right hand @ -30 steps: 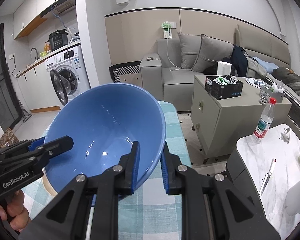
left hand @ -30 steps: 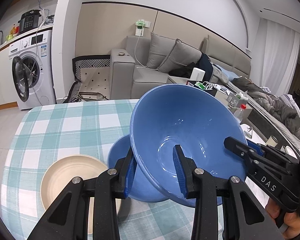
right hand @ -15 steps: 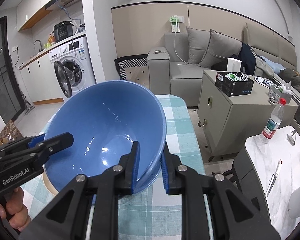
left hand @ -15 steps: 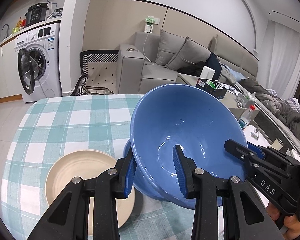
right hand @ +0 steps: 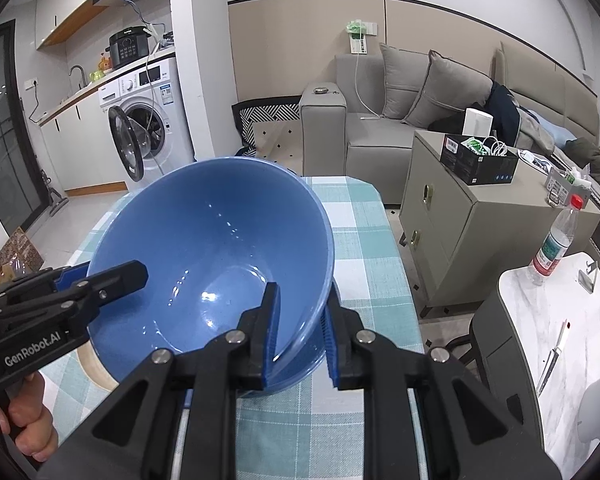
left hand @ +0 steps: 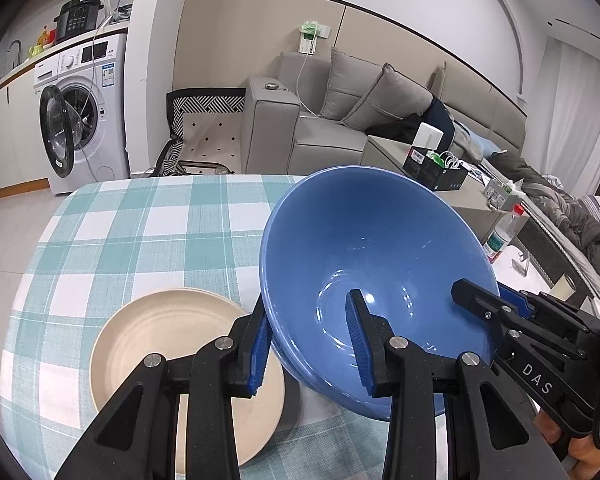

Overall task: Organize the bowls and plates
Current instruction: 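Carry the held blue bowl with both grippers over the nested blue bowls, then lower the held bowl into the nested blue bowls with both grippers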

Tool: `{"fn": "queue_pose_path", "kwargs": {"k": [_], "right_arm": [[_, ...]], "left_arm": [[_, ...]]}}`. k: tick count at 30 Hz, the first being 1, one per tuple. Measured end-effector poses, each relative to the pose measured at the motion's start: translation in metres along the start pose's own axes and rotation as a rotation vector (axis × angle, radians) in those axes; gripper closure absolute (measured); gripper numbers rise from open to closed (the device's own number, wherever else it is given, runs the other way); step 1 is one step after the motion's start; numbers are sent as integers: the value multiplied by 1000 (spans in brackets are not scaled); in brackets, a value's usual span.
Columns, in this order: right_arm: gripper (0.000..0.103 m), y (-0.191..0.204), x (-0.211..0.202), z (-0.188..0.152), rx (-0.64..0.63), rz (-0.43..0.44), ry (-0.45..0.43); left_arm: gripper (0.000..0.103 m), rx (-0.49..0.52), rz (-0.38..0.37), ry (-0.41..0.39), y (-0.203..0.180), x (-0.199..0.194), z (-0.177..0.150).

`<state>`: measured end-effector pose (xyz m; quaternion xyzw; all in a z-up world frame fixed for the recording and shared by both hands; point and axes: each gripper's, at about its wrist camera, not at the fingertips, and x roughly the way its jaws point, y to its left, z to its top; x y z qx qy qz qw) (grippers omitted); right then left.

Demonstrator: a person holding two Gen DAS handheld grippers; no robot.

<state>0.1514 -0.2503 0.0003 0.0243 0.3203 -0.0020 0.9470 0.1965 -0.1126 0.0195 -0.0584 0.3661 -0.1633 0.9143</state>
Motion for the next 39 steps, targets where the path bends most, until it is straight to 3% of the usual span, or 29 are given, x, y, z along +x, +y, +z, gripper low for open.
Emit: {"fn": "queue_pose_path", "kwargs": {"k": [39], "right_arm": [[82,15,45,-13,-61,-113,66]], "left_arm": [[67,56,95,59,5,68,-18]]}}
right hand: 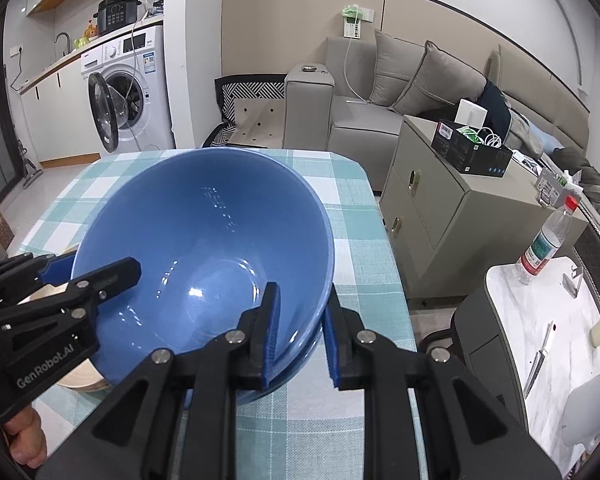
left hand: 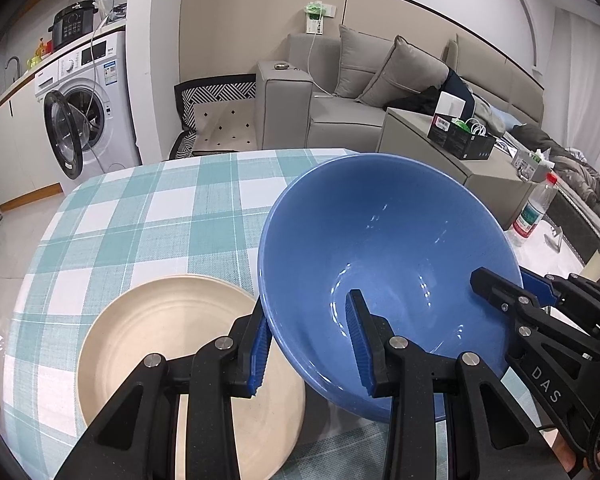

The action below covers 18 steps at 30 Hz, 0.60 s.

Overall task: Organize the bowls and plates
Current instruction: 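Lower the held bowl into the nested blue bowls with both grippers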

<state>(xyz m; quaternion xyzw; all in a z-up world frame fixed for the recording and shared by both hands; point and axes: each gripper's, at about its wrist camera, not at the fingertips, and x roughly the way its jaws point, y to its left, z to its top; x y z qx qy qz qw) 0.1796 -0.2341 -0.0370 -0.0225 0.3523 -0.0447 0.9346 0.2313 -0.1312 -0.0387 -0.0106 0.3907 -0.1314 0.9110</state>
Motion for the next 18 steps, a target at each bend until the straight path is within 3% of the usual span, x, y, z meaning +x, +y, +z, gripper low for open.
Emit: {"fn": "queue_pose_path", "kwargs": {"k": [18], "right_arm": [[81,4,13,-2,-20,-15,21]], "left_arm": [[67,55,28,-7,-1,10,-3]]}}
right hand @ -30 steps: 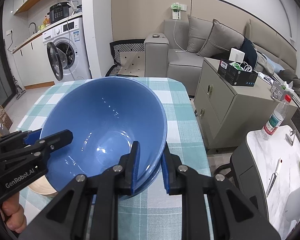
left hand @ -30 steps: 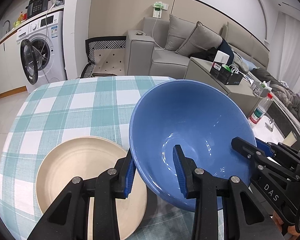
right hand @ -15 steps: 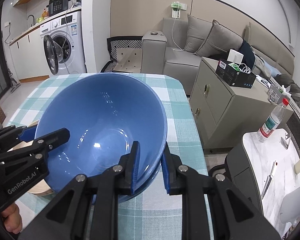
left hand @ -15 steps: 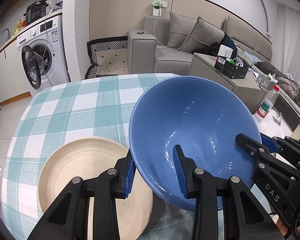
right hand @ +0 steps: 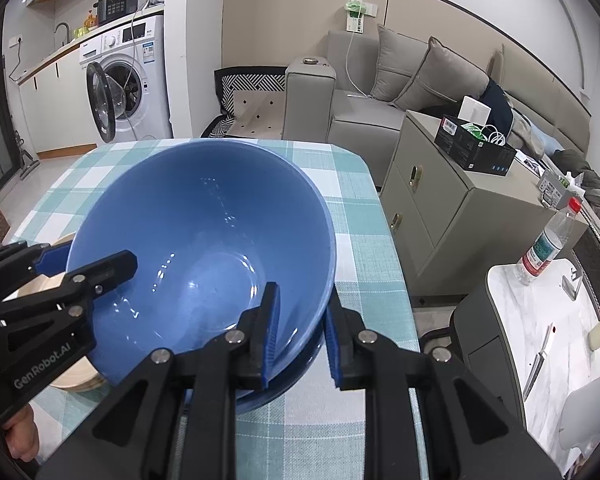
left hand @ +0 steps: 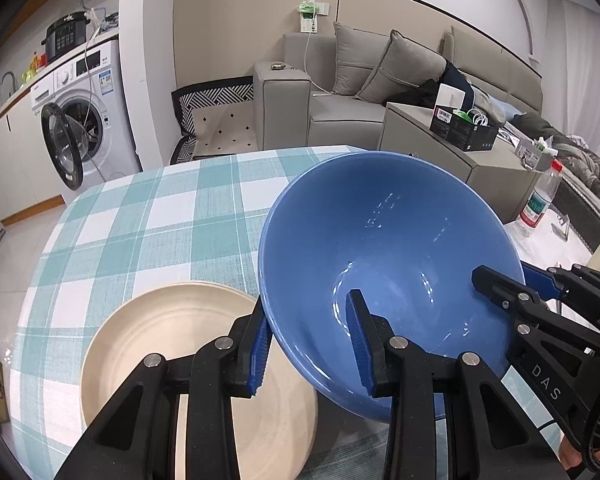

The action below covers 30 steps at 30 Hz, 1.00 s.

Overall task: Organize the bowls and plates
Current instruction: 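Lower the held bowl into the nested blue bowls with both grippers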

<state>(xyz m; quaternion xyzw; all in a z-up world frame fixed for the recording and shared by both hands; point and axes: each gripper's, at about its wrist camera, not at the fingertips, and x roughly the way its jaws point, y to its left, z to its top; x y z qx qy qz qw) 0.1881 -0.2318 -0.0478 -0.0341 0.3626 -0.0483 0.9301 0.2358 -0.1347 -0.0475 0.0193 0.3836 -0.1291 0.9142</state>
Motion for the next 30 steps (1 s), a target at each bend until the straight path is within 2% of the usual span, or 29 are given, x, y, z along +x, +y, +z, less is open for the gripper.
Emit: {"fn": "queue_pose_path", "kwargs": {"k": [11,30], "right_arm": [[80,2,4,-3,-19,-17,-7],[75,5,3,-10,-36,-41,-10]], "left_arm": [[63,59,32,-19,-9,2,-4],[63,43,12,11,-5,4,-10]]}}
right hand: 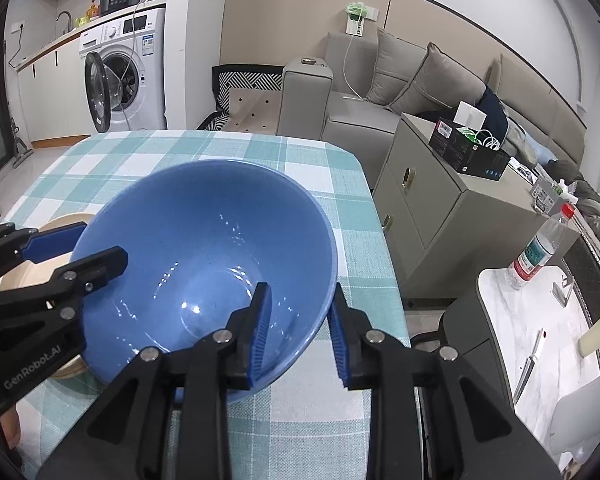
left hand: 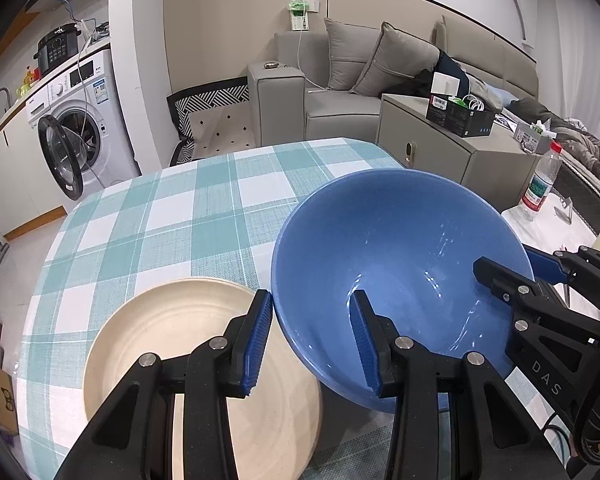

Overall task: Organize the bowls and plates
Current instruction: 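Lower the held bowl into the nested blue bowls with both grippers, then open both grippers to release the bowl onto the nested bowls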

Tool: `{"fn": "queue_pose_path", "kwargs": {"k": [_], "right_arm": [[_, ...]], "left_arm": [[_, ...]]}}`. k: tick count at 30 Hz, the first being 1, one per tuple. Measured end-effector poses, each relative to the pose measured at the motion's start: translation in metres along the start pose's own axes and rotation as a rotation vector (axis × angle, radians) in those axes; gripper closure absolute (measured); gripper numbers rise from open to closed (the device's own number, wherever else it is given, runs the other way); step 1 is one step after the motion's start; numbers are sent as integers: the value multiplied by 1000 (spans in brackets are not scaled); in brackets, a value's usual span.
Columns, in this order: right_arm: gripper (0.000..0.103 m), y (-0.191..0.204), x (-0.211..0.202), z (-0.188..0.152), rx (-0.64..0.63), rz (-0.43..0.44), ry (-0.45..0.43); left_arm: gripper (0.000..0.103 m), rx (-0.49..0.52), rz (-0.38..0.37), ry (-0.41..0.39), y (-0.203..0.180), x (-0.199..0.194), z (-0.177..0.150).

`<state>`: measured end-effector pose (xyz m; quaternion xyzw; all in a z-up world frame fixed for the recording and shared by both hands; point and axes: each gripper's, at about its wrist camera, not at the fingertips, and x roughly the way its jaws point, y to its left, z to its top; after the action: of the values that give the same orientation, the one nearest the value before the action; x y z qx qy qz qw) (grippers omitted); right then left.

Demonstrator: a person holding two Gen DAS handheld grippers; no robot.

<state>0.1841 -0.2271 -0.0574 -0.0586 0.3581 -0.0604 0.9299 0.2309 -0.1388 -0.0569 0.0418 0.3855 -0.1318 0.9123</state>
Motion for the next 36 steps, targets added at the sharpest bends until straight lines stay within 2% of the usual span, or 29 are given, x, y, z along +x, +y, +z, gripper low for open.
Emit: {"fn": "queue_pose_path", "kwargs": {"k": [8,13,14,16,19,21,22,23,26,27,30,36], "right_arm": [[67,-3,2,-1,7,33,9],[52,-14,-1,-1,36,82,-4],[51,-17,-2,-1,45,91,-9],[50,-21,-4,-1,59,109,-10],[46,-30,-5,-2,91,150,-11],[38,-36,-5,-2,113,175,-12],[29,-38,-5,-2,123,181,-14],[19,-40,-6,-3,129,188,-21],[3,-46,-9,-4,165,212,-50],[1,-48,-9,-4,178,228,-51],[0,-54,-6,-6,212,278,-46],[0,-58,-1,-9,215,275,-50]], "left_arm": [[61,-7,-17,7,2,-2,0],[45,-26,-53,8,8,-5,1],[42,-34,-67,7,10,-6,1],[30,-53,-93,3,15,-9,2],[19,-67,-96,-15,21,-16,3],[12,-77,-94,-25,24,-19,4],[5,-82,-92,-32,26,-20,4],[3,-85,-91,-37,27,-22,3],[1,-99,-122,-33,32,-22,2],[1,-108,-135,-26,34,-21,2],[1,-125,-154,-11,36,-18,0],[0,-151,-134,6,38,-11,-4]]}}
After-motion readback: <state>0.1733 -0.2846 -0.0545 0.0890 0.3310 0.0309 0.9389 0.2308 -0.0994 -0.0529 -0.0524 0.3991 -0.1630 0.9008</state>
